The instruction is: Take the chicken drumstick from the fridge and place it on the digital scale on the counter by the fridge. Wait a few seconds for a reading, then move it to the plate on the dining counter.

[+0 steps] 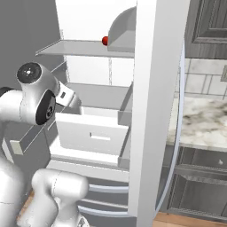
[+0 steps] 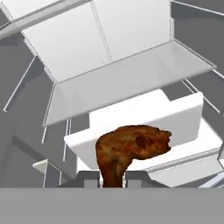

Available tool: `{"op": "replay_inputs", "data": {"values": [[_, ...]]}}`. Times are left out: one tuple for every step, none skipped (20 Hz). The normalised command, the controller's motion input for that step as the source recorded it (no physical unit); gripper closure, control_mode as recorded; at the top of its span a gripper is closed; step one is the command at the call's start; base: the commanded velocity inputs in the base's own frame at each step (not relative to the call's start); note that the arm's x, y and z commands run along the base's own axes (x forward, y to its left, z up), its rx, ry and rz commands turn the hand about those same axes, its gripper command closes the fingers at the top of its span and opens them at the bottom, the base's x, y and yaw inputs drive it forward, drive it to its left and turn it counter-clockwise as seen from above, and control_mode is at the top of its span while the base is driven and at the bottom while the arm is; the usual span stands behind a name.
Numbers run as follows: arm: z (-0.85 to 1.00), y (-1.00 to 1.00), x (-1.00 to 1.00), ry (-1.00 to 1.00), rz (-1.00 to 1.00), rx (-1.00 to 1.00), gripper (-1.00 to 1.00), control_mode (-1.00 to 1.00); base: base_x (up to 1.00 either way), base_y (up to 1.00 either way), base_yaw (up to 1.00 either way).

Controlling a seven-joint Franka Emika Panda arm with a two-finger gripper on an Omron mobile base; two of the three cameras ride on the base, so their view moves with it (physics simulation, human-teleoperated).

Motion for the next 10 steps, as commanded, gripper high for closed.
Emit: {"op": "replay_inputs", "data": {"values": [[-0.74,-0.11,-0.46,0.31,0.00,0.00,1.00,-1.00,0.00,0.00,0.00],[-0.79,-0.12,-0.46,0.28,0.00,0.00,1.00,-1.00,0.00,0.00,0.00],[-0.77,-0.22,-0.59,0.21,0.00,0.00,1.00,-1.00,0.00,0.00,0.00],[-0.71,-0.25,-0.65,0.15,0.00,0.00,1.00,-1.00,0.00,0.00,0.00],[-0.71,-0.24,-0.63,0.15,0.00,0.00,1.00,-1.00,0.00,0.00,0.00],[-0.70,-0.15,-0.61,0.15,0.00,0.00,1.00,-1.00,0.00,0.00,0.00],[-0.69,-0.18,-0.50,0.17,0.01,0.00,1.00,-1.00,0.00,0.00,0.00],[-0.62,-0.14,-0.44,0.18,0.01,0.00,1.00,-1.00,0.00,0.00,0.00],[-0.59,-0.14,-0.34,0.19,0.01,0.00,1.00,-1.00,0.00,0.00,0.00],[-0.52,-0.11,-0.23,0.19,0.01,0.01,1.00,-1.00,0.00,0.00,0.00]]}}
